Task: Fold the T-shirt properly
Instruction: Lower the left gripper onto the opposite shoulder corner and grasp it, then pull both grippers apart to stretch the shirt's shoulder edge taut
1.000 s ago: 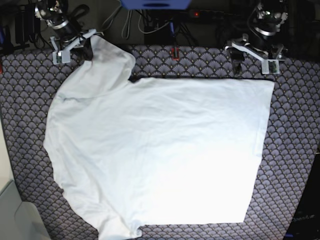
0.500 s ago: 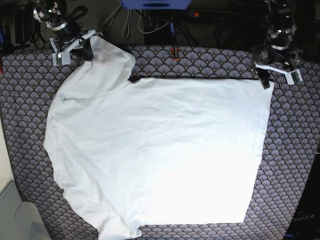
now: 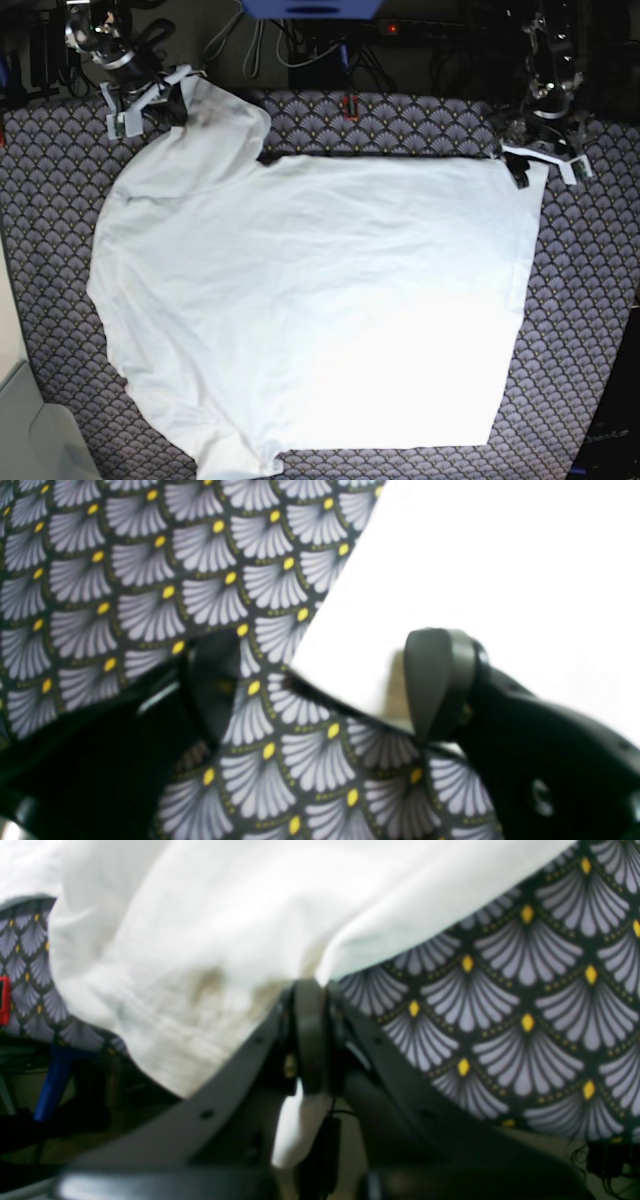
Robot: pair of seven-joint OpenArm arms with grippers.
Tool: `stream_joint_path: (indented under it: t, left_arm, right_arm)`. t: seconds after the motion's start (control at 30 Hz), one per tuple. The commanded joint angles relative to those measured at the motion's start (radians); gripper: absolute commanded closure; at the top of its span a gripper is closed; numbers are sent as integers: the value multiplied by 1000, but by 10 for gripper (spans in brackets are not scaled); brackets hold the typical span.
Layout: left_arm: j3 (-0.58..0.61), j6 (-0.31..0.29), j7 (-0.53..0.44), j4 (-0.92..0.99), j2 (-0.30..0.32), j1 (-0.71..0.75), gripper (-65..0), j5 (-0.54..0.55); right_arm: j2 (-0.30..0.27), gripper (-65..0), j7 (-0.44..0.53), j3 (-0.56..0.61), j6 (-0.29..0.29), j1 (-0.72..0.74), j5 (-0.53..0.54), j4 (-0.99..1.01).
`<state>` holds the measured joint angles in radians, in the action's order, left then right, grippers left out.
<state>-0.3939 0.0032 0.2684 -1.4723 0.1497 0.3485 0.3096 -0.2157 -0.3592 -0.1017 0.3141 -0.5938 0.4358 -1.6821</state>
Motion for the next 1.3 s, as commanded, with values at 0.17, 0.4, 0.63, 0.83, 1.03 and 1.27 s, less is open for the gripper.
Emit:
stream_joint_path:
  t: [0.17, 0.4, 0.63, 0.83, 1.03, 1.27]
  left_arm:
    - [19, -9, -8, -9, 0, -16, -494, 4]
    - [46, -9, -8, 17, 3, -16, -364, 4]
    - [43, -9, -8, 17, 3, -13, -93, 4]
    - [39, -9, 118, 3, 12, -15, -9, 4]
    - [-27, -9, 311, -83, 18, -35, -4, 4]
    - [-30, -9, 315, -182, 26, 51, -4, 4]
  right_arm:
    - [-4, 0, -47, 0, -2, -12, -9, -2]
    - [-4, 0, -47, 0, -2, -12, -9, -2]
    - [-12, 0, -47, 0, -2, -12, -9, -6]
    - [-41, 0, -37, -5, -2, -12, -5, -13]
    - [-57, 0, 21, -5, 0, -45, -4, -75]
    - [-57, 0, 68, -7, 0, -96, -4, -132]
